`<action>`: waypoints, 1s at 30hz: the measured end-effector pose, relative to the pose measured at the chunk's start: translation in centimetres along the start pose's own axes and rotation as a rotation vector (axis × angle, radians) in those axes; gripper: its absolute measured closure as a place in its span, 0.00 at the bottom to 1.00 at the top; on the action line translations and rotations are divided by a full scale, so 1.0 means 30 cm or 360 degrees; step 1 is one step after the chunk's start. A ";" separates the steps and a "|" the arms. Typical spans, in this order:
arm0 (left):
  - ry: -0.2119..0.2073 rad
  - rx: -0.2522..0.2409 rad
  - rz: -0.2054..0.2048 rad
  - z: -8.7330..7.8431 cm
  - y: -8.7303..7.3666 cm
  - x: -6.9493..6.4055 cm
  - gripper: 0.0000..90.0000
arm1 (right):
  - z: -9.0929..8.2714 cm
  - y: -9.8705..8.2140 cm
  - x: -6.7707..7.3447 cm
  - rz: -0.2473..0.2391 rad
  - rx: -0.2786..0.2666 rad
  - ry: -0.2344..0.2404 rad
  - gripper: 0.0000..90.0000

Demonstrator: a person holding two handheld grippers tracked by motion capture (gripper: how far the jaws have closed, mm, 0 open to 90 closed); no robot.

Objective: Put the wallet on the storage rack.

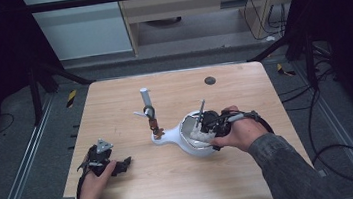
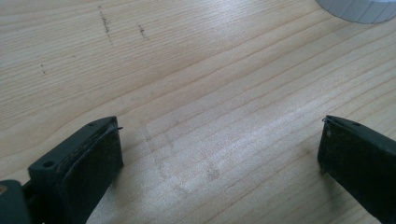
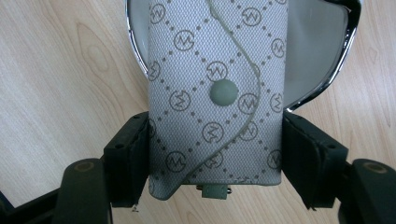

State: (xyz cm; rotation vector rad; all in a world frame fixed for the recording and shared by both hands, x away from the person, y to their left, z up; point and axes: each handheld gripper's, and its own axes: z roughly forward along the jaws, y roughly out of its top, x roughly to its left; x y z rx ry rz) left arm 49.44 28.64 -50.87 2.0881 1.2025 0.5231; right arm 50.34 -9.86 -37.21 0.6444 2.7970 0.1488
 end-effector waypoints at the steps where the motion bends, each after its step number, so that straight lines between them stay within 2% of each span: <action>1: 0.0000 0.0000 0.0000 0.000 0.000 0.000 0.00 | 0.003 0.002 -0.001 0.0004 0.0000 0.0002 0.34; 15: -0.0002 0.0000 0.0001 0.000 0.000 0.000 0.00 | 0.022 0.024 -0.022 0.0033 0.0022 0.0005 0.34; 30: -0.0002 0.0000 0.0003 0.000 0.000 0.001 0.00 | 0.030 0.048 -0.024 0.0016 0.0020 0.0020 0.34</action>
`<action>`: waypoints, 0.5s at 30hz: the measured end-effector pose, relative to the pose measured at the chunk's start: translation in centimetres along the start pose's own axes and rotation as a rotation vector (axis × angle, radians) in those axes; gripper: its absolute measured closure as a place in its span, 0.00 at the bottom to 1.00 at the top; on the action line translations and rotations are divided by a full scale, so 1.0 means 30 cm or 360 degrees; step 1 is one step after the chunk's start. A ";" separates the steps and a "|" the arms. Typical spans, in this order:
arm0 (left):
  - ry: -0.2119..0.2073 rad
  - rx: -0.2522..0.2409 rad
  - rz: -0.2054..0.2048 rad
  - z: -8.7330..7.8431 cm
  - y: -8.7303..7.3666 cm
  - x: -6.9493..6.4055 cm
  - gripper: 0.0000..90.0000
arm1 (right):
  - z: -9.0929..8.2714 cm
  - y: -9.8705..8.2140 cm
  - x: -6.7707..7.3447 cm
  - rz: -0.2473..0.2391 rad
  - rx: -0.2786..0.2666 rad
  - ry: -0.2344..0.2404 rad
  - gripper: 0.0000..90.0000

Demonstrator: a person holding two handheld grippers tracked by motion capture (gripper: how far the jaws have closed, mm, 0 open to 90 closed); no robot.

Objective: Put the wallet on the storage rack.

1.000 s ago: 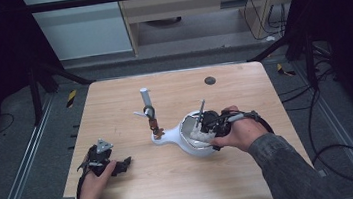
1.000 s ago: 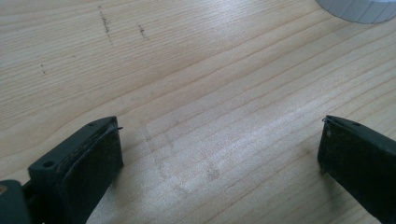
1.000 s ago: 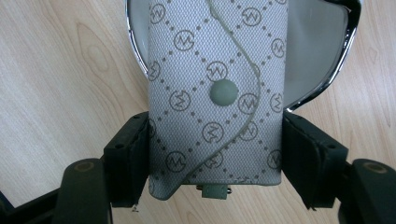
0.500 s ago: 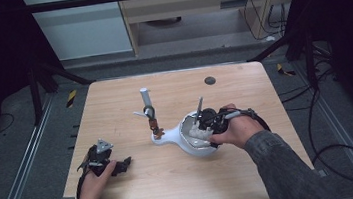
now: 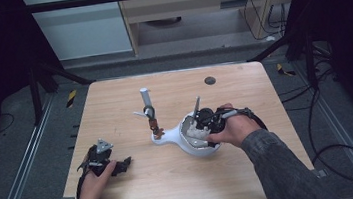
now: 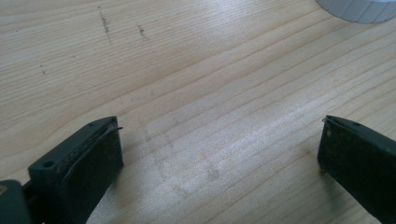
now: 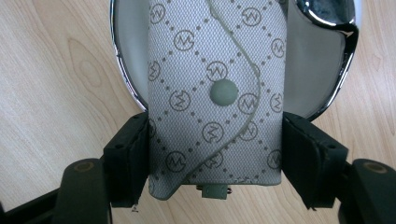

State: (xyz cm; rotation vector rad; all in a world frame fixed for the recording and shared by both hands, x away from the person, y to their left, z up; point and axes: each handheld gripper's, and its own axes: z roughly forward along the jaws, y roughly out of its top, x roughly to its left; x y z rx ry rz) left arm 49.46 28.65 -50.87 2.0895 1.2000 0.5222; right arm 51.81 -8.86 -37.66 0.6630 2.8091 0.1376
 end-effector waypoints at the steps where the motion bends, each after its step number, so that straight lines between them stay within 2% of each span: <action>1: 0.0000 0.0000 0.0001 0.000 0.000 0.000 0.00 | 0.000 0.000 -0.001 -0.0006 -0.0001 -0.0001 0.34; 15: -0.0001 0.0000 0.0006 0.000 0.000 0.001 0.00 | 0.011 0.022 0.005 -0.0023 0.0028 0.0000 0.34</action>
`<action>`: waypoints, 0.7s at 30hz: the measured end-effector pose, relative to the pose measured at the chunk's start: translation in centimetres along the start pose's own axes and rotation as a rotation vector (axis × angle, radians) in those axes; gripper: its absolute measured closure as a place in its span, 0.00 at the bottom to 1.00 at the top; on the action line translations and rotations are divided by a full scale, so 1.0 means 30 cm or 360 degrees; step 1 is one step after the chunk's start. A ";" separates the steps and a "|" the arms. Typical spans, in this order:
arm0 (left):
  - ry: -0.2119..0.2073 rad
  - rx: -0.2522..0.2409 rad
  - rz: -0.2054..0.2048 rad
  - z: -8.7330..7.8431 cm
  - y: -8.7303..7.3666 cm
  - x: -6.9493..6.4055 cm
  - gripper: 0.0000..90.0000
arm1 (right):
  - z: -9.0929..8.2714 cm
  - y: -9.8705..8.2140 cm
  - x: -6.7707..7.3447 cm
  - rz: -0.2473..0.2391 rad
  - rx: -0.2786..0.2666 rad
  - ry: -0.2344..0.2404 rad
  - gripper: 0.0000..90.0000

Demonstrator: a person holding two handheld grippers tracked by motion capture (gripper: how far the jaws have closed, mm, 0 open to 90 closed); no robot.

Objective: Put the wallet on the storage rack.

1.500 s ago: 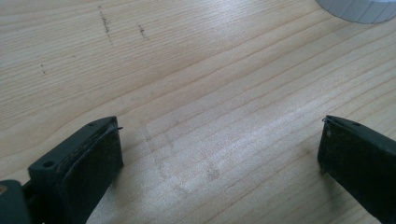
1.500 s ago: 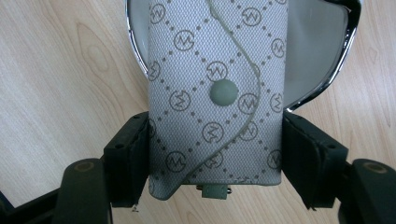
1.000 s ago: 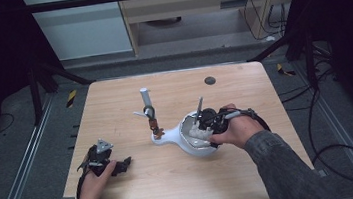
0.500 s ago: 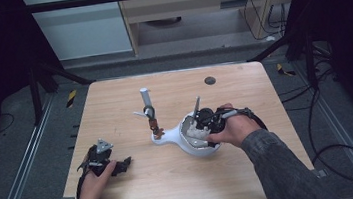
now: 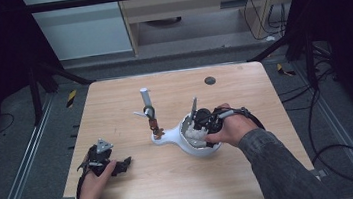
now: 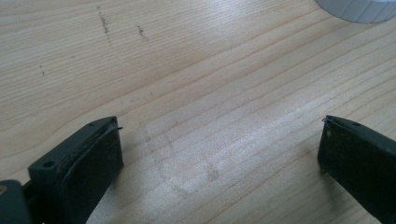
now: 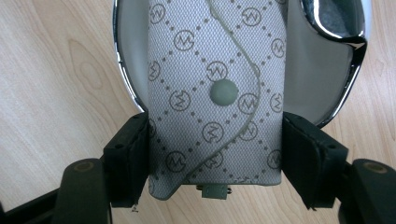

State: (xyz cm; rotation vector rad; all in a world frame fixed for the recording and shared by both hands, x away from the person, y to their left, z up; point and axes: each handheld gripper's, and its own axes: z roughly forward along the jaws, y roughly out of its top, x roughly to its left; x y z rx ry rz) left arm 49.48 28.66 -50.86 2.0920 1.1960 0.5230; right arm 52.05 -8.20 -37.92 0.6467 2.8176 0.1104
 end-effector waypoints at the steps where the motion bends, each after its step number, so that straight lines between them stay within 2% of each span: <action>1: 0.0000 0.0000 0.0000 0.000 0.000 0.000 0.00 | 0.002 0.001 -0.001 0.0001 -0.0005 0.0002 0.34; 21: -0.0002 0.0000 0.0003 0.000 0.000 0.000 0.00 | 0.017 0.018 -0.007 -0.0003 0.0003 0.0011 0.34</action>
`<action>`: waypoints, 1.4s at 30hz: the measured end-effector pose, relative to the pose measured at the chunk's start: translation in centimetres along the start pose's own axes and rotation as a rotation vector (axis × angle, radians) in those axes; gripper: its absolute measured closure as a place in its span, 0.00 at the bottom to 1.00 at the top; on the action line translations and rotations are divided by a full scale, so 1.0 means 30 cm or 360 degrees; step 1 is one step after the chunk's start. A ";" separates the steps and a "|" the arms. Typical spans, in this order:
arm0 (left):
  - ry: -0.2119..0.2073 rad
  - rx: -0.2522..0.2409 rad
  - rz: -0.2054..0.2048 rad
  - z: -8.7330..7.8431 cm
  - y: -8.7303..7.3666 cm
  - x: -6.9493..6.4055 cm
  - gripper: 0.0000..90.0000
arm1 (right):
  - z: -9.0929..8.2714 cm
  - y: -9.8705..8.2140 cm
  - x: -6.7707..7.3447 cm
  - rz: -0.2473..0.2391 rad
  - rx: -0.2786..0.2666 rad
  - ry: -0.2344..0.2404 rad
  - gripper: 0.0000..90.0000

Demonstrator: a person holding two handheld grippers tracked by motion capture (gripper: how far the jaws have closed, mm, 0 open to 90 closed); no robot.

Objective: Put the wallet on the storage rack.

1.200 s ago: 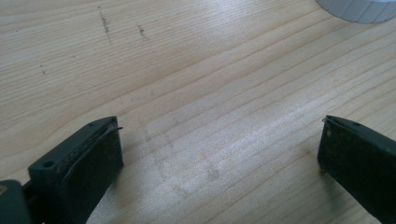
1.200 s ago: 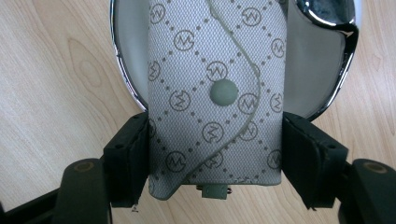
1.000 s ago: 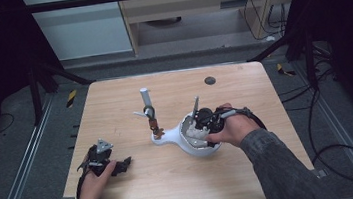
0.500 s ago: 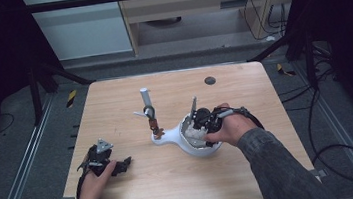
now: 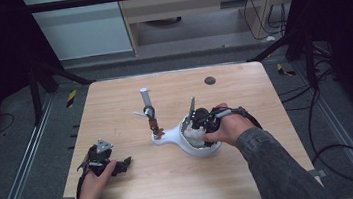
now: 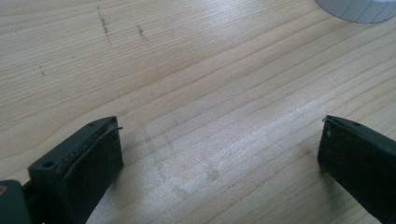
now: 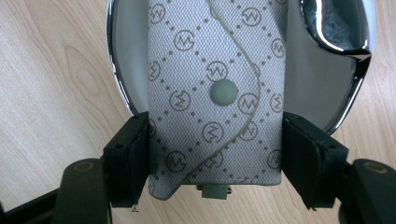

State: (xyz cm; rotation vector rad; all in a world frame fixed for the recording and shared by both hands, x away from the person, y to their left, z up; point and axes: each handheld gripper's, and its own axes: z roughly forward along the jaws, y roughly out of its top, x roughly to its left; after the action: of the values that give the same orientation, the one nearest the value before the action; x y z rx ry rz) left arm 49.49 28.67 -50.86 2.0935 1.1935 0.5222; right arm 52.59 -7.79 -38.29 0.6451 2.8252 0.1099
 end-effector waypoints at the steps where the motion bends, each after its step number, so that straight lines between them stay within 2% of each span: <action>1: 0.0000 0.0000 0.0000 0.000 0.000 0.000 0.00 | 0.001 0.001 -0.001 0.0003 0.0000 0.0002 0.34; 26: 0.0000 0.0000 0.0000 0.000 0.000 0.000 0.00 | 0.028 0.019 -0.015 0.0019 0.0025 0.0004 0.33; 29: 0.0000 0.0000 0.0000 0.000 0.000 0.000 0.00 | 0.033 0.022 -0.013 0.0017 0.0029 -0.0003 0.32; 31: 0.0000 0.0000 0.0000 0.000 0.000 0.000 0.00 | 0.030 0.024 -0.011 0.0025 0.0006 -0.0007 0.24; 33: 0.0000 0.0000 0.0000 0.000 0.000 0.000 0.00 | 0.020 0.024 -0.011 0.0042 -0.0026 -0.0003 0.22; 42: 0.0000 0.0000 0.0000 0.000 0.000 0.000 0.00 | 0.000 0.011 -0.010 0.0064 -0.0055 -0.0001 0.21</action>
State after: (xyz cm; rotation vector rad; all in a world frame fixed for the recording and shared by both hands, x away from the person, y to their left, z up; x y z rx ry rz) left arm 49.49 28.67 -50.86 2.0935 1.1934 0.5221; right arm 53.00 -7.61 -38.19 0.6942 2.8041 0.1651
